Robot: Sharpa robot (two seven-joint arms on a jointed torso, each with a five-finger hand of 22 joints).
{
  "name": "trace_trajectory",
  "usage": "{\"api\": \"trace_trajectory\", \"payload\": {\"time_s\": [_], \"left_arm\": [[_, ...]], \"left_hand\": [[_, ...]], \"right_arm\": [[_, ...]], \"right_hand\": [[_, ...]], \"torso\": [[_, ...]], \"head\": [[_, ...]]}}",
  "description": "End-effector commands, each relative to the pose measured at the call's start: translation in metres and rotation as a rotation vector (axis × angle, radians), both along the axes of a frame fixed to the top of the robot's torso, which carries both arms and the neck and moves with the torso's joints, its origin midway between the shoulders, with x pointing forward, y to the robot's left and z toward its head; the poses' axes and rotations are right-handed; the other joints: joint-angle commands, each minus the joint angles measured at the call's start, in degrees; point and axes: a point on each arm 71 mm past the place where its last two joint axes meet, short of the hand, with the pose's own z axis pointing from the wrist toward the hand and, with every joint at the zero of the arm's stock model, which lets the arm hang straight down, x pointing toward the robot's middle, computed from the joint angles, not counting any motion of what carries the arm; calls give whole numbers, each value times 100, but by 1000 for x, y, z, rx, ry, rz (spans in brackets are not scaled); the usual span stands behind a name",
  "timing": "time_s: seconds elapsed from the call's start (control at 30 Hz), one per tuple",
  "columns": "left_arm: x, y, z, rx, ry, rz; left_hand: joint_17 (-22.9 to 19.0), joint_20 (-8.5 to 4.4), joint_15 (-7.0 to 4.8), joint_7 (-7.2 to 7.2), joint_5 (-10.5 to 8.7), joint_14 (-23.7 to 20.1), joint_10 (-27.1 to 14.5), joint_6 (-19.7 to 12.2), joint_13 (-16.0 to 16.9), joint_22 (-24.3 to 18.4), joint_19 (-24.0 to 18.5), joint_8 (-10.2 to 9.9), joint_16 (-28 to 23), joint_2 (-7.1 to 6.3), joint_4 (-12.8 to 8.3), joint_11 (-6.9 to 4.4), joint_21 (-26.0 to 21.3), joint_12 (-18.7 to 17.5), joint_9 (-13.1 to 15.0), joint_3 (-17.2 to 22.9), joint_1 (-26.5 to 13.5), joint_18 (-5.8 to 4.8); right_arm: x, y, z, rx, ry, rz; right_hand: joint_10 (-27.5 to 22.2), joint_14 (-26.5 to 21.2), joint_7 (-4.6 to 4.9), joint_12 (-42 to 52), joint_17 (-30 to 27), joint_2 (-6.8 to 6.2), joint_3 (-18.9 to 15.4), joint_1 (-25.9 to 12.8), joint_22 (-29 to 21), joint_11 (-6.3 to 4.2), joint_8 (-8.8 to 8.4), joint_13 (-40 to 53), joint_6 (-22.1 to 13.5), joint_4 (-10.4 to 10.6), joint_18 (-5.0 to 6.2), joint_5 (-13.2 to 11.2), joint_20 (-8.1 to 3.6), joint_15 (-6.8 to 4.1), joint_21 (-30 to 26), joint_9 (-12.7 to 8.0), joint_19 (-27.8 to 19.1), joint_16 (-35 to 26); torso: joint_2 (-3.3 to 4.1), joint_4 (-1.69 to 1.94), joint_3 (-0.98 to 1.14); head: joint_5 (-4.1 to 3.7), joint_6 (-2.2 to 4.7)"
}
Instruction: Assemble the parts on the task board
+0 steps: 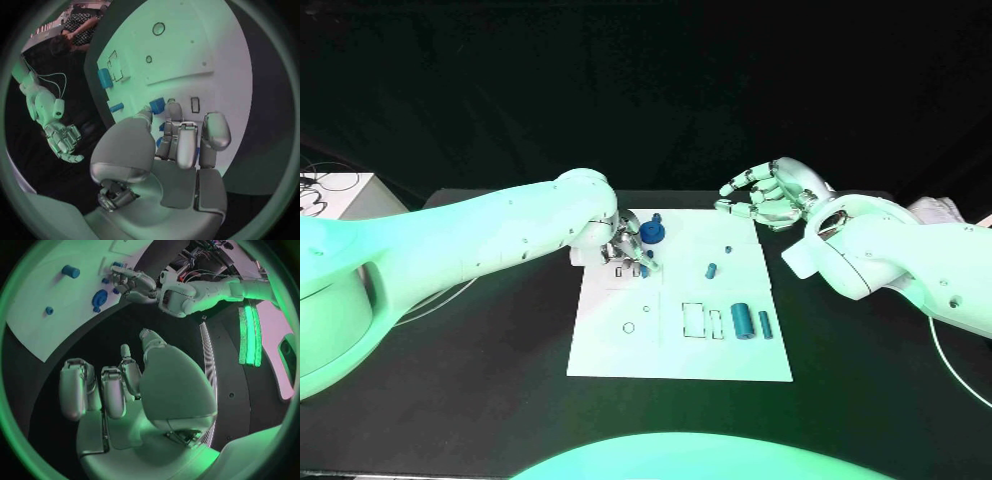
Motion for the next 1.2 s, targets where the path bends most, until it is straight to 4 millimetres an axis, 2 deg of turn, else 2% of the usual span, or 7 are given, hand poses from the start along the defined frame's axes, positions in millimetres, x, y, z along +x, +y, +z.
{"api": "trace_trajectory", "payload": {"time_s": [0.03,0.13,0.33,0.37,0.5,0.7,1.2], "left_arm": [[-2,-1,0,-12,2,-7],[-2,1,0,-22,3,4],[-3,5,1,-37,1,22],[-3,5,1,-40,1,25],[-5,8,1,-53,2,38],[-7,15,4,-71,-11,66],[-15,22,13,-45,-90,68]], "left_hand": [[386,-29,-71,-41,6,166,29,68,20,27,2,1,44,11,4,-81,28,-27,73,222,188,-43],[389,-77,-114,-90,24,175,90,72,25,69,34,59,45,-64,16,-133,47,-43,240,700,318,-51],[427,-141,-190,-160,3,197,233,42,215,116,66,234,62,-418,-34,-208,64,22,623,2099,531,-61],[451,-159,-206,-142,0,207,327,27,274,133,75,348,74,-730,-130,-224,68,50,865,3090,404,-62],[489,-170,-193,-174,-2,223,462,20,413,192,116,462,92,-910,-513,-220,94,126,1123,4019,139,-73],[545,-174,-210,-187,-2,250,595,48,584,219,136,506,122,-963,-788,-230,107,232,1273,4403,-141,-80],[635,-195,-236,-212,-7,295,747,101,771,288,198,526,171,-1018,-1012,-257,138,349,1382,4636,-367,-93]], "right_arm": [[0,2,-1,-15,3,21],[0,2,-1,-16,4,22],[0,2,-2,-14,-2,19],[0,2,-2,-14,-3,19],[1,2,-3,-14,-4,17],[1,1,-4,-16,-1,15],[1,-2,-6,-19,6,10]], "right_hand": [[-15,515,-2,-5,1160,9,39,43,895,-30,27,333,-46,-3,89,35,-54,-32,-30,8,175,-31],[-15,515,-2,-5,1160,9,39,43,895,-30,27,333,-46,-3,89,35,-54,-32,-30,8,175,-31],[-9,517,-4,3,1170,25,57,49,895,-31,37,338,-45,-3,89,48,-54,-32,-31,11,176,-26],[-7,517,-5,4,1171,32,66,53,898,-32,42,339,-44,-4,88,55,-55,-33,-25,12,178,-25],[-6,516,-5,6,1166,39,76,57,897,-33,47,339,-44,-5,89,66,-55,-34,-28,14,177,-29],[-10,516,-5,1,1164,40,79,58,893,-33,49,334,-45,-5,90,72,-55,-34,-36,14,175,-29],[-16,514,-5,-6,1158,42,82,54,887,-33,51,327,-47,-2,93,80,-56,-34,-48,14,171,-33]], "torso": [[7,7,-3],[8,0,-3],[7,1,1],[7,3,2],[10,9,3],[2,8,8],[3,4,9]], "head": [[4,-14],[8,-17],[12,-41],[11,-44],[21,-51],[31,-63],[56,-57]]}}
